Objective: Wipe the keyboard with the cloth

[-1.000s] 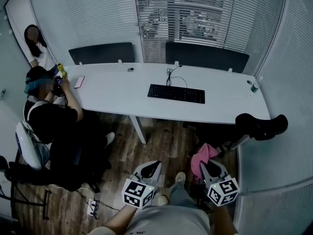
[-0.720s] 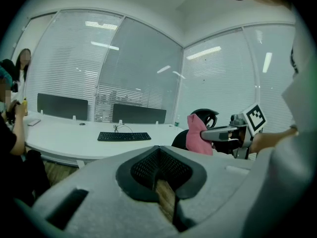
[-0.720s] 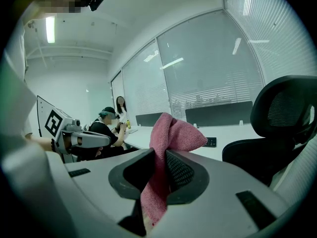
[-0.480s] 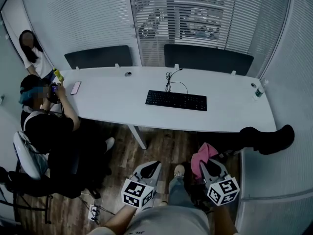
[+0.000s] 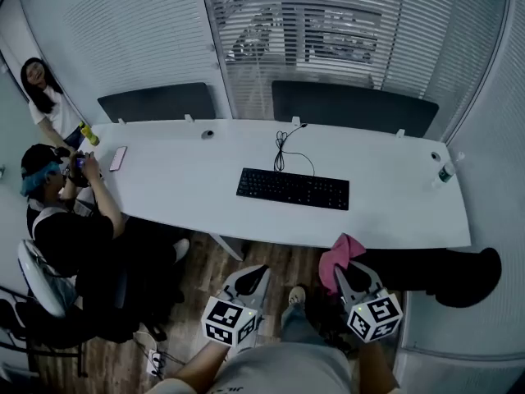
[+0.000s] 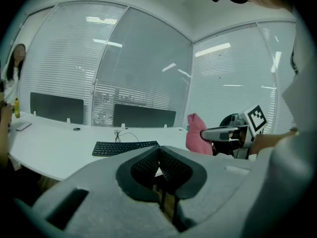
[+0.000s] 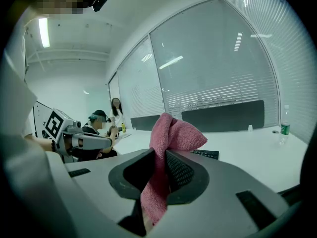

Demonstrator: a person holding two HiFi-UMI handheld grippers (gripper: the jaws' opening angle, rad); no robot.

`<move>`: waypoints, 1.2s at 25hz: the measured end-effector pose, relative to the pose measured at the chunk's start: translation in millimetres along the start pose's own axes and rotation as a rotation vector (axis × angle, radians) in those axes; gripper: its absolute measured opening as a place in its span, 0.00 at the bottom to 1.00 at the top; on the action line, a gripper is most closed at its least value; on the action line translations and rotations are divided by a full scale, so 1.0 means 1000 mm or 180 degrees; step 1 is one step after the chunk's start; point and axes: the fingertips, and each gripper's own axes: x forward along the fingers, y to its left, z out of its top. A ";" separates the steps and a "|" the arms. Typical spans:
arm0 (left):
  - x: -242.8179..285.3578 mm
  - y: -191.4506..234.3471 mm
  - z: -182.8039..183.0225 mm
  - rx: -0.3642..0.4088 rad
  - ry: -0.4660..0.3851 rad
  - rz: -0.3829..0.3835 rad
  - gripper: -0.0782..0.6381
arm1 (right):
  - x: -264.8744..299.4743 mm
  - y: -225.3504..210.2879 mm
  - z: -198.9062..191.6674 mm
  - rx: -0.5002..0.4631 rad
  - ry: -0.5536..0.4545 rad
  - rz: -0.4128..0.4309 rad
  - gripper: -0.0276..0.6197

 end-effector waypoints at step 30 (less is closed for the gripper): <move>0.133 0.067 0.064 0.0036 0.0031 0.0184 0.12 | 0.121 -0.102 0.045 0.0198 0.0082 0.0234 0.14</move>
